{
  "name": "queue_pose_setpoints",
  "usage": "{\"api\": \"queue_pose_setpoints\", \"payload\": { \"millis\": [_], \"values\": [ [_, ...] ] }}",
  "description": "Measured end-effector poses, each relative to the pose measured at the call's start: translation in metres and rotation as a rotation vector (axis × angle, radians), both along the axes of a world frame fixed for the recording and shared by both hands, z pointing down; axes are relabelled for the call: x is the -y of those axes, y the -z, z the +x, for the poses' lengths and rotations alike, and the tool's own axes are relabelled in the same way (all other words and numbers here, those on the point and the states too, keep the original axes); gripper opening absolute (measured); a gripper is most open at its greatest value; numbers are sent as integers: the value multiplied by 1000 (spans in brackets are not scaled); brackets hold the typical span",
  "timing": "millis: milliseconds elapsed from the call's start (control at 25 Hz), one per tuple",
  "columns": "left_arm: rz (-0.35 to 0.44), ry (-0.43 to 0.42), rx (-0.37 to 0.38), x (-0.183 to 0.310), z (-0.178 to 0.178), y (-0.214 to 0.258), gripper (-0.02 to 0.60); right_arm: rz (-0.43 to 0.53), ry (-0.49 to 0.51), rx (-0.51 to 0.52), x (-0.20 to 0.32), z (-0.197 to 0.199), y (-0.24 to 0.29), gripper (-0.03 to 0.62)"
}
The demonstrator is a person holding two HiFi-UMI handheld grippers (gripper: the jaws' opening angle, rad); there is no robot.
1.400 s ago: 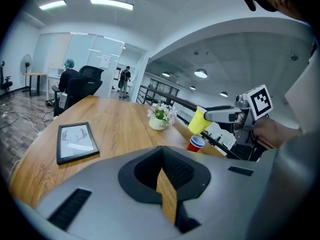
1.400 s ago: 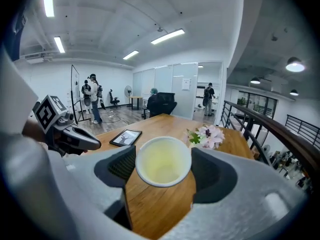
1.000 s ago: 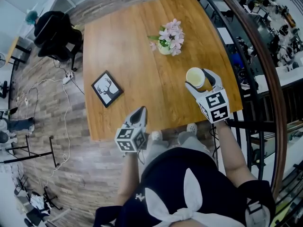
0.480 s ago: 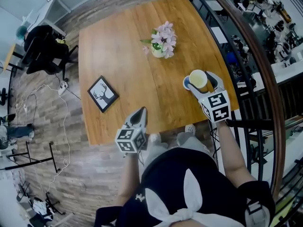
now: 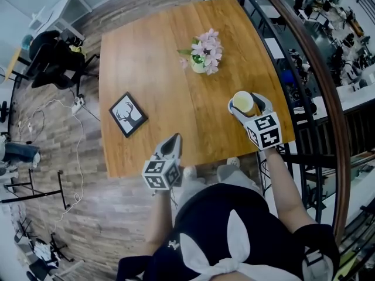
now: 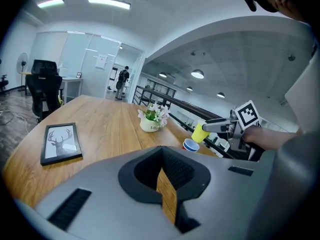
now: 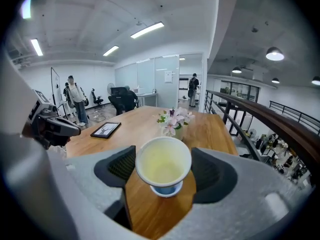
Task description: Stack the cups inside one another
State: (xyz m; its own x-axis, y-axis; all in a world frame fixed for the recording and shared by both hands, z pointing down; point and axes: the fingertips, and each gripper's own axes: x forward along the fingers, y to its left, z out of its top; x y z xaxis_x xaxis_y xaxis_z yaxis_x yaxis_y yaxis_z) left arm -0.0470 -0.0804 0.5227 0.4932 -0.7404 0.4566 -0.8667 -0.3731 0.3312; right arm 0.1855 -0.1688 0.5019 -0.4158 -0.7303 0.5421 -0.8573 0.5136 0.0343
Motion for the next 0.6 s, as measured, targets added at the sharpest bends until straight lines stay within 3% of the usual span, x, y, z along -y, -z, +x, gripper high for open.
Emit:
{"api": "queue_pose_setpoints", "payload": {
  "millis": [600],
  "values": [
    [-15, 52, 4, -6, -21, 1, 17, -97, -5, -13, 4, -1, -39, 347]
  ]
}}
